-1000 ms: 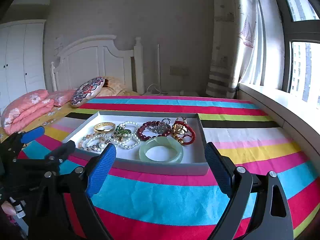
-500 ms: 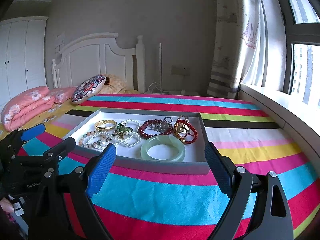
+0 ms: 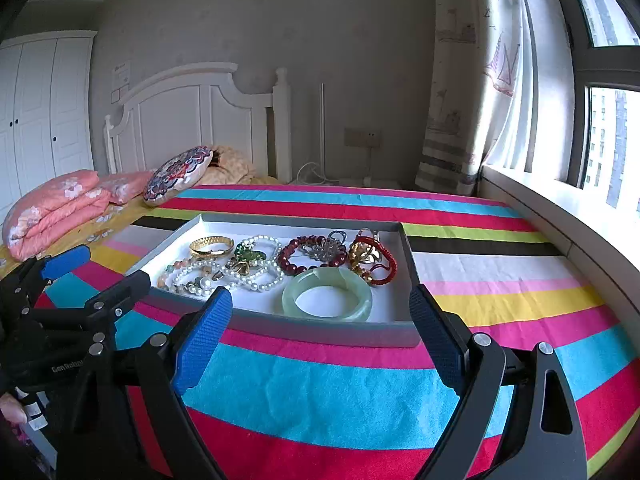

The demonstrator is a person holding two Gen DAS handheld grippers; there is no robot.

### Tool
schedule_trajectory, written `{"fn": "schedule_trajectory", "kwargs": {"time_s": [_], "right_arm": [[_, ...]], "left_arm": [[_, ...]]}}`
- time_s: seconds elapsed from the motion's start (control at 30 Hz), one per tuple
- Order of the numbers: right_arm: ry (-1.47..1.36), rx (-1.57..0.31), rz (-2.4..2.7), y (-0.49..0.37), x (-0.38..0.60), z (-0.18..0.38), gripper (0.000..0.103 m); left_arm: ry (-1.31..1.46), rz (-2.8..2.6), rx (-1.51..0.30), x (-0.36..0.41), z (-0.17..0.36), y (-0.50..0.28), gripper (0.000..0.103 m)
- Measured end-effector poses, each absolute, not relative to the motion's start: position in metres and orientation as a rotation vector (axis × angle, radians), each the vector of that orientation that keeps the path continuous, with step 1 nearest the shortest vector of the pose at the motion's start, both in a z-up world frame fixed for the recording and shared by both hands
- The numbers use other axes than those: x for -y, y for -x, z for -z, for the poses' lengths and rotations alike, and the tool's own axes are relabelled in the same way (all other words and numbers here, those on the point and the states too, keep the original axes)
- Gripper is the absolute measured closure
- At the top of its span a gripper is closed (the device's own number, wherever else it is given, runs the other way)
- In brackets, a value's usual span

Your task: Organize jewelry

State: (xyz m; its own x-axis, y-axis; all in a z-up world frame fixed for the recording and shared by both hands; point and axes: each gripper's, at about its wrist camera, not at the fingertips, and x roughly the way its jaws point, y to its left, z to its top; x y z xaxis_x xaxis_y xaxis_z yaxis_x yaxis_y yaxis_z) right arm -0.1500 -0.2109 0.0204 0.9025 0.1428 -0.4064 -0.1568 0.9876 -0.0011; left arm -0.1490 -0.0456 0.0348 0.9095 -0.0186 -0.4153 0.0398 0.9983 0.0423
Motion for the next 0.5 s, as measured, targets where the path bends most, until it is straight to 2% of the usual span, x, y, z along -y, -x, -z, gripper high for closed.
{"fn": "schedule_trajectory", "kwargs": {"time_s": [0.5], "right_arm": [[0.035, -0.418, -0.156, 0.1500, 0.2106, -0.0201, 0.017]], "left_arm": [[-0.049, 0.030, -0.427, 0.0453, -0.0347, 0.1492, 0.002]]}}
